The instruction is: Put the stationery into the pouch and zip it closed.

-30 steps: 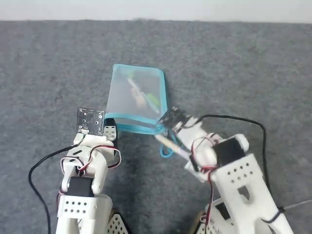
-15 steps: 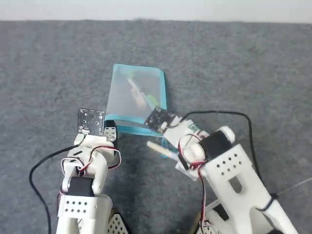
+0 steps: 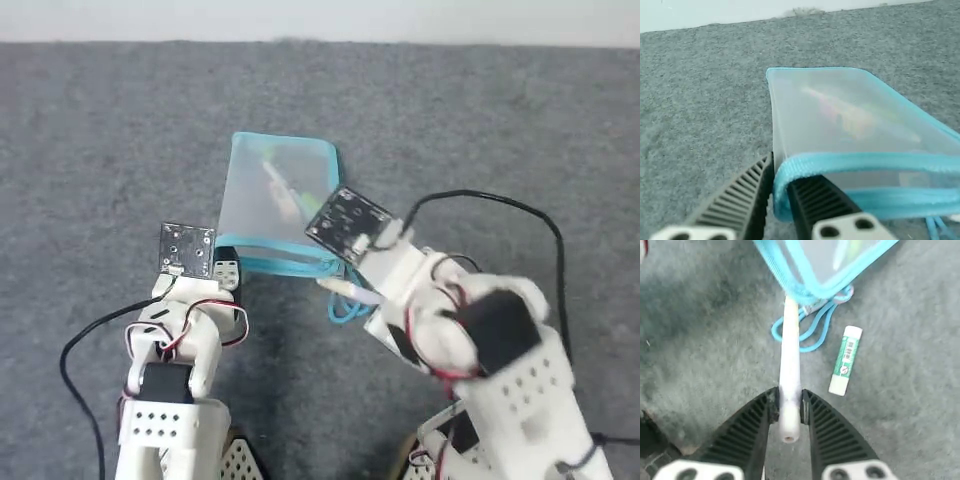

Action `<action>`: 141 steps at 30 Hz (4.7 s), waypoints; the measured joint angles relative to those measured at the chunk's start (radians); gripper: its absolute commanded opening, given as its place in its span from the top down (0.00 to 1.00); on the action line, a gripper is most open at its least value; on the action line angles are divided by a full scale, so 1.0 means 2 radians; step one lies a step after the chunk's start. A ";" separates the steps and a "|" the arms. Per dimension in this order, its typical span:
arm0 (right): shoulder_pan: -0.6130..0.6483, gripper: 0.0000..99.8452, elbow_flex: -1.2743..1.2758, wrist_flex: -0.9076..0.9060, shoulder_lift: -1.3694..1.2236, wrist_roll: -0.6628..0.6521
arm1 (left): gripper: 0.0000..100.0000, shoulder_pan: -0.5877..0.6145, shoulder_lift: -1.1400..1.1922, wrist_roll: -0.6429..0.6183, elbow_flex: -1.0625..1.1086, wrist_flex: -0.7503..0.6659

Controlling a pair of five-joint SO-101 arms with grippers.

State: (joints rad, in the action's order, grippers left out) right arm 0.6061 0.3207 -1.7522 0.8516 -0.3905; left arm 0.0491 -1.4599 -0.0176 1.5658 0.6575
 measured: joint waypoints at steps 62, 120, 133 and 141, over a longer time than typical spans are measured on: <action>-0.045 0.88 0.189 0.349 -0.115 0.147 | 0.99 -0.092 0.000 0.000 0.009 -0.015; 0.219 0.88 0.368 0.249 -0.144 -0.097 | 0.99 0.052 0.000 0.015 -0.015 -0.028; 0.247 0.88 0.351 0.334 -0.265 -0.029 | 0.99 0.052 0.000 0.015 -0.015 -0.028; 0.193 0.99 0.336 0.351 -0.300 -0.027 | 0.99 0.052 0.000 0.015 -0.015 -0.028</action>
State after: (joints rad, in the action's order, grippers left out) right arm 0.9927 0.9927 -1.0495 0.2516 -0.4442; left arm 0.1534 -1.4599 0.0130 1.5351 0.6022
